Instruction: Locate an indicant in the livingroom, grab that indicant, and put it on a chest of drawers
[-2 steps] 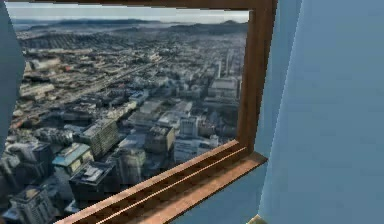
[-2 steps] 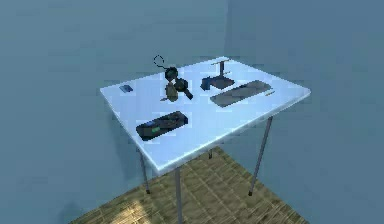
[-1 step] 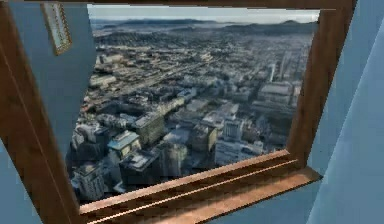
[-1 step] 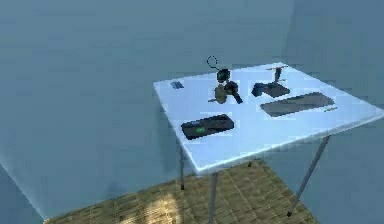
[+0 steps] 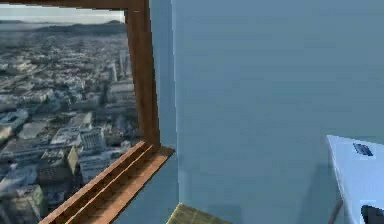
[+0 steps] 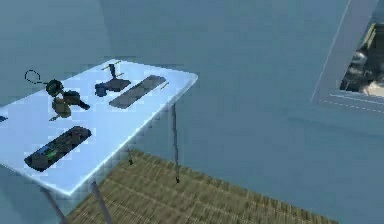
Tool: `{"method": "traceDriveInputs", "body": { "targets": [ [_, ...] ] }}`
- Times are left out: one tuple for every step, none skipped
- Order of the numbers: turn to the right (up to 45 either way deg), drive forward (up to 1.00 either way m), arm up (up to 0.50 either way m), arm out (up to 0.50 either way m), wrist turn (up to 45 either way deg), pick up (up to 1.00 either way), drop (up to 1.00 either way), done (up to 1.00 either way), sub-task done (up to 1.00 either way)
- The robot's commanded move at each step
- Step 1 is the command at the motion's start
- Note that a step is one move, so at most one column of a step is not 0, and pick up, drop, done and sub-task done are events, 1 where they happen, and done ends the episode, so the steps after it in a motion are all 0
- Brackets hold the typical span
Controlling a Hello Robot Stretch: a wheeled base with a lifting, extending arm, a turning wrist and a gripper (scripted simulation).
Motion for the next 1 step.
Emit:
{"method": "traceDriveInputs", "body": {
  "targets": [
    [18.0, 0.00, 0.00, 0.00, 0.0, 0.00, 0.00, 0.00, 0.00]
  ]
}}
